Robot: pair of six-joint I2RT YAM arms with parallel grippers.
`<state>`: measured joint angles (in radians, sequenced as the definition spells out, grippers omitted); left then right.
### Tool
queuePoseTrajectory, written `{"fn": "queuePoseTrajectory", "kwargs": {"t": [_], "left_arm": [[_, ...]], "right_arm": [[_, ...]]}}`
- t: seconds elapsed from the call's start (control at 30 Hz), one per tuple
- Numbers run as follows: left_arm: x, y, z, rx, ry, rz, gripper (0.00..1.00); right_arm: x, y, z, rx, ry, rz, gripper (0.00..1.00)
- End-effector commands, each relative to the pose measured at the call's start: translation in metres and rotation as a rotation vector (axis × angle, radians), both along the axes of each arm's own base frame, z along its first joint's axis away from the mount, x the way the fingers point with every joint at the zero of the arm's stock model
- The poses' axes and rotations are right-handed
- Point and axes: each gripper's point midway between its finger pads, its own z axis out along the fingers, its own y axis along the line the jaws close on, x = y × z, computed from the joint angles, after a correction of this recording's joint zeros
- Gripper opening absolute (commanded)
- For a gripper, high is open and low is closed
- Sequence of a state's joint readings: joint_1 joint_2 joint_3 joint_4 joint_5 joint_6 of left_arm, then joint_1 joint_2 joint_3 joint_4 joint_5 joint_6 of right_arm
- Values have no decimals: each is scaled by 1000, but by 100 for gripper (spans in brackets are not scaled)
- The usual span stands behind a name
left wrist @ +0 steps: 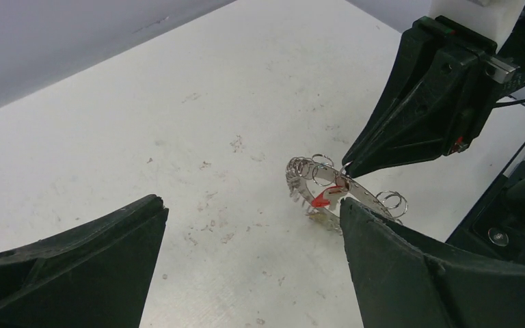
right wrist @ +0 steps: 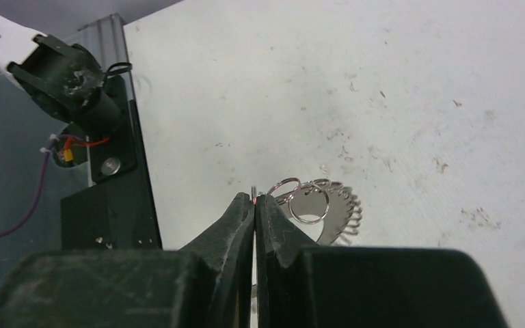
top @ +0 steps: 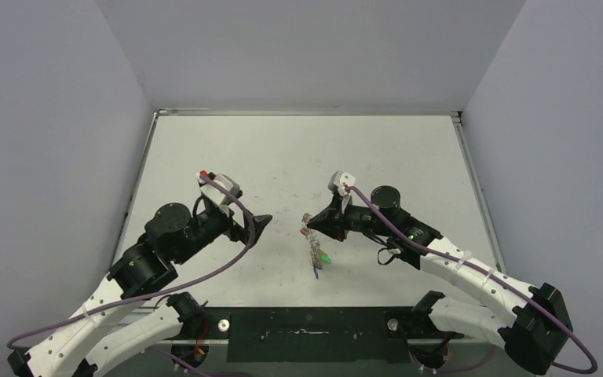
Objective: Put the keys on the keyring
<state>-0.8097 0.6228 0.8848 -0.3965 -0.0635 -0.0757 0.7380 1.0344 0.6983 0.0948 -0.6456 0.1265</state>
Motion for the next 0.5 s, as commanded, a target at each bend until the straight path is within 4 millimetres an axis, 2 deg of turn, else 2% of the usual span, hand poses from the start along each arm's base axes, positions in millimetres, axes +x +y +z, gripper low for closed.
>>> {"fn": "queuePoseTrajectory", "kwargs": {"t": [0.0,0.13,0.2,0.27,0.33,0.4,0.47], "left_arm": [[13,-12,-11,-15,71,33,97],[25,-24,-29,28,135,43,97],[31,-29,-40,51,169,52,97],[37,-32,-54,68,211,68,97],[42,-33,-71,85,260,85,97],[49,-27,-91,93,315,112,97],[57,-15,-110,81,376,152,97]], "right_arm": [[35,-8,2,-2,-68,-133,0],[71,-10,-23,-51,-33,-219,1],[88,-7,-35,-72,-14,-248,9],[103,-5,-44,-89,-4,-272,21],[118,-5,-50,-108,6,-311,40],[130,-9,-54,-116,20,-344,50],[141,-18,-54,-111,33,-399,66]]}}
